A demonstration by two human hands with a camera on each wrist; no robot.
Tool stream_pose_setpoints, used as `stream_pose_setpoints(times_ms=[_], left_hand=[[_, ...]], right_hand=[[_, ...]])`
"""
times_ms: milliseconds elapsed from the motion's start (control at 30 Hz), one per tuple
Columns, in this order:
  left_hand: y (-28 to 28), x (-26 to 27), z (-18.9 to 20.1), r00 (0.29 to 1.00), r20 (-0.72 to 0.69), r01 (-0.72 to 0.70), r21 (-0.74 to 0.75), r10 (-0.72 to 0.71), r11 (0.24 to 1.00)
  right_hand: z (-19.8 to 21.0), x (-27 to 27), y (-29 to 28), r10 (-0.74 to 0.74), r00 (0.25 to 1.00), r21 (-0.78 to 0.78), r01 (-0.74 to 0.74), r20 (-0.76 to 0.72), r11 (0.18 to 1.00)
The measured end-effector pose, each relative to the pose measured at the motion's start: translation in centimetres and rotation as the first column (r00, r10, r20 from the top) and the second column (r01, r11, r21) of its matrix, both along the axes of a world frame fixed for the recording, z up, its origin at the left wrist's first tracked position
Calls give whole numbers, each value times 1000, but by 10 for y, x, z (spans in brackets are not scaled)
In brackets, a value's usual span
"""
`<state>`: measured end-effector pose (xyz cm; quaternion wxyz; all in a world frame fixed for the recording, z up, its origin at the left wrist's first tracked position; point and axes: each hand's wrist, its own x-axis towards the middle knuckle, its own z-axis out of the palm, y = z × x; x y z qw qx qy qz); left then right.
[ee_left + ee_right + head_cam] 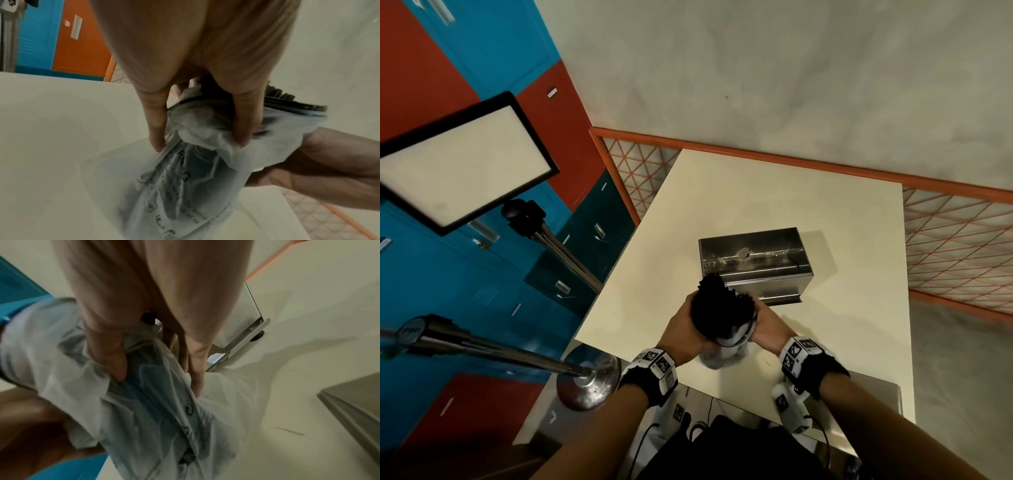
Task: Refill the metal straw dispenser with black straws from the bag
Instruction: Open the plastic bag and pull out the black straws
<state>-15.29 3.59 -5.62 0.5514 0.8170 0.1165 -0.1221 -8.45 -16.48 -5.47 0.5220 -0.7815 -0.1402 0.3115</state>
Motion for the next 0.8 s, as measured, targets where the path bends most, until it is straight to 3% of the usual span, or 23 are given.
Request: stream_pose_setpoints(times_ms=[200,267,400,467,633,800], left_hand=[[16,-2,-3,985,42,-168,68,165,983],[17,-2,-6,983,44,-178,53,176,983],[13,-8,-12,978,33,-206,-34,207,978],[8,-10,-11,984,40,-173,-57,175,983],[3,-5,-5,988,62,-137,-112,144,984],[11,-6,-5,986,79,-136,-138,148,981]], right_hand=[[-5,5,-21,-164,986,104,164,-8,981],[-8,2,-30,-188,982,43,189,-32,981],[-14,-9,-37,-46,998,-194,36,-50,980],[-13,-12,-34,15,996,-210,-33,-88,977],[-14,-6,-16,-33,998,-174,43,59,984],[-7,-4,-9,-5,991,-242,38,136,970]])
